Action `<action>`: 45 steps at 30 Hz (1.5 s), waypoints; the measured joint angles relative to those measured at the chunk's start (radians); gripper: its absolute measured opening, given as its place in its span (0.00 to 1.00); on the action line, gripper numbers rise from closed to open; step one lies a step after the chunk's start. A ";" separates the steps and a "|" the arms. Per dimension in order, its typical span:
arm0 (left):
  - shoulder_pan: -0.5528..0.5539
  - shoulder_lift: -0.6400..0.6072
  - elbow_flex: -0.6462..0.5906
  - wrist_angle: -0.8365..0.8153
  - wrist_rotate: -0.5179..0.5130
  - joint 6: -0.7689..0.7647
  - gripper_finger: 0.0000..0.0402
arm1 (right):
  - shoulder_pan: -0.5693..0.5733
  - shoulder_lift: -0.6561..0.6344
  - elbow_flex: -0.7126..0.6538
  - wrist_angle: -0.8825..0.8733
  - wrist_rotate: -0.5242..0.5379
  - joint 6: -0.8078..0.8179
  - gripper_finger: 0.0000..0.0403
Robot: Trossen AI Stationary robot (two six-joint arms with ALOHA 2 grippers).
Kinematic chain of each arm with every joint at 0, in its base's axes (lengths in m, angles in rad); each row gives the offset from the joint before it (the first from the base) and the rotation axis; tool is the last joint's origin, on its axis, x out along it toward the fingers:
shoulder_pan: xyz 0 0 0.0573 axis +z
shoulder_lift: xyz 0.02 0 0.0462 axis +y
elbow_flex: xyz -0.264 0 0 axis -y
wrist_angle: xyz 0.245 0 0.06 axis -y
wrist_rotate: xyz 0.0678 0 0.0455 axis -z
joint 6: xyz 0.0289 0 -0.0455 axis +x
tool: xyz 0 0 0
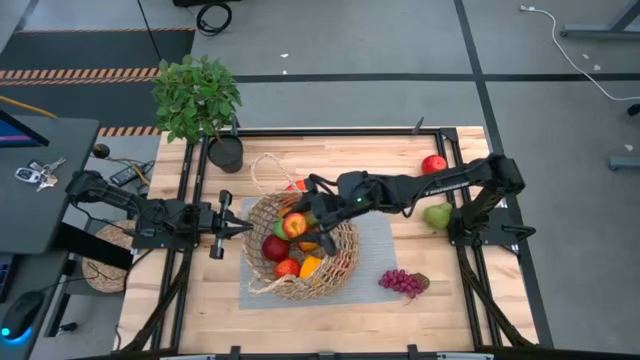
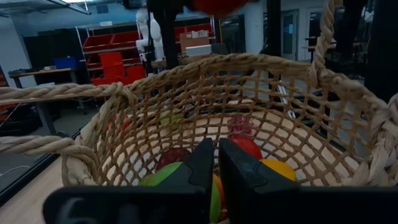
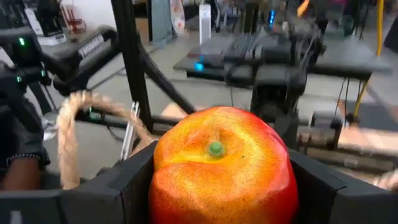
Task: Build produce basket
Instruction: Put the red apple into the brown woven basket
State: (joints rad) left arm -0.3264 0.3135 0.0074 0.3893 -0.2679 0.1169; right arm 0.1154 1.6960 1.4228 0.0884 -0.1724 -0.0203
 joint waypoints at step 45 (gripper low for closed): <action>0.000 0.013 0.000 0.002 0.000 0.000 0.08 | -0.032 -0.020 -0.041 -0.018 -0.135 -0.198 0.68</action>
State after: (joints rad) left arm -0.3267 0.3263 0.0074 0.3912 -0.2684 0.1169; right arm 0.0829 1.6760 1.3822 0.0709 -0.3077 -0.2184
